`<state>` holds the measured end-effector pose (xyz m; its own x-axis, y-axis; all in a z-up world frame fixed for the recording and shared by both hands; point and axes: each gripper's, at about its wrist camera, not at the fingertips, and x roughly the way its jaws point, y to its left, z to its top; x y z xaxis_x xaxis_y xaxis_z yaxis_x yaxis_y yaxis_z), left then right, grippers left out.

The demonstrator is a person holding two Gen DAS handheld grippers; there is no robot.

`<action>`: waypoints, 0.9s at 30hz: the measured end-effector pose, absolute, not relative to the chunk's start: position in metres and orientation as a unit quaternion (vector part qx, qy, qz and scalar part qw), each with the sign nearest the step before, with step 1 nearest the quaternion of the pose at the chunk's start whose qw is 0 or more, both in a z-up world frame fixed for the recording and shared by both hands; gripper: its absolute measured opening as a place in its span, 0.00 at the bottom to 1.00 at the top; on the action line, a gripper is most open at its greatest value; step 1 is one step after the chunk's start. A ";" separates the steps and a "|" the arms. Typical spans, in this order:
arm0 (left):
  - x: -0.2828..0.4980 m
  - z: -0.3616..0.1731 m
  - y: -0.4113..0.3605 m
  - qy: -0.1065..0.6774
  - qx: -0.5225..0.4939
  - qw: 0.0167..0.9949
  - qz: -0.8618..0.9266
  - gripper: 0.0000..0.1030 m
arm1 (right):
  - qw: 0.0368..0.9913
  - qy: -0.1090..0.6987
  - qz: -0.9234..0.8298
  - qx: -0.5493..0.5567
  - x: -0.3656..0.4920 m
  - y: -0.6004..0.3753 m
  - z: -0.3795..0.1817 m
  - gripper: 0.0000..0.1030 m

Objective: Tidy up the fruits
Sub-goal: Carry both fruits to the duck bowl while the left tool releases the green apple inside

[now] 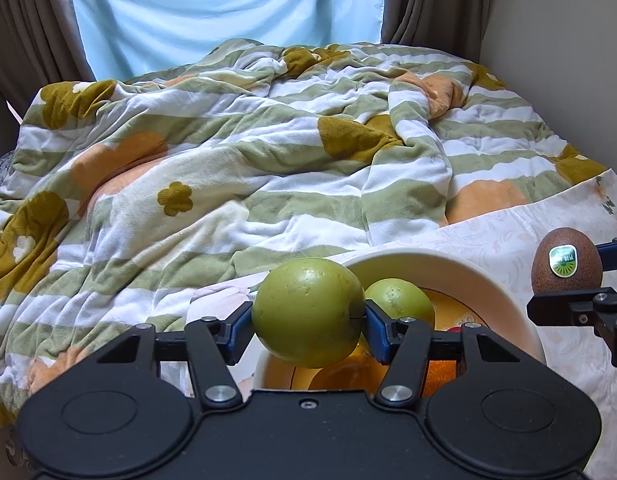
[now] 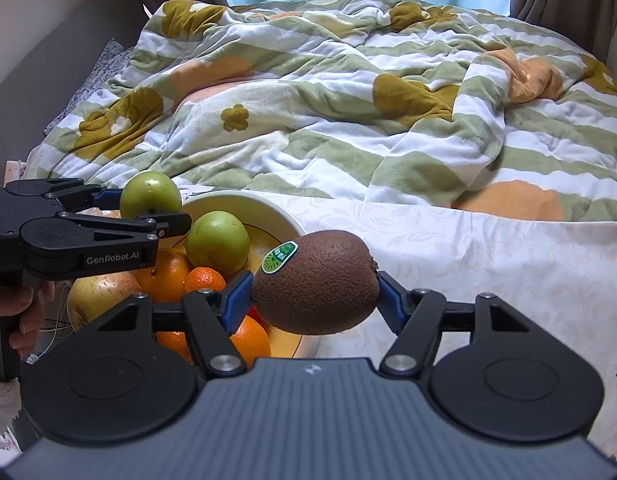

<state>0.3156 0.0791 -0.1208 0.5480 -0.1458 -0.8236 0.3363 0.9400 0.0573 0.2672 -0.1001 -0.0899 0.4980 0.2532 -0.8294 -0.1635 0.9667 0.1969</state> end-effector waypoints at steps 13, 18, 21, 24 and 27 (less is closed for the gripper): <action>0.309 -0.112 0.078 0.432 0.103 0.881 -0.163 0.78 | 0.864 0.487 0.120 0.046 0.268 -0.099 -0.090 0.78; 0.290 -0.089 0.080 0.398 0.099 0.898 -0.158 0.86 | 0.866 0.484 0.121 0.043 0.267 -0.096 -0.089 0.78; 0.276 -0.079 0.080 0.379 0.106 0.906 -0.154 0.94 | 0.865 0.484 0.127 0.044 0.269 -0.092 -0.089 0.78; 0.262 -0.074 0.081 0.365 0.109 0.911 -0.157 0.94 | 0.862 0.486 0.137 0.050 0.271 -0.088 -0.091 0.78; 0.252 -0.076 0.083 0.364 0.116 0.910 -0.159 0.94 | 0.858 0.490 0.143 0.050 0.276 -0.083 -0.096 0.78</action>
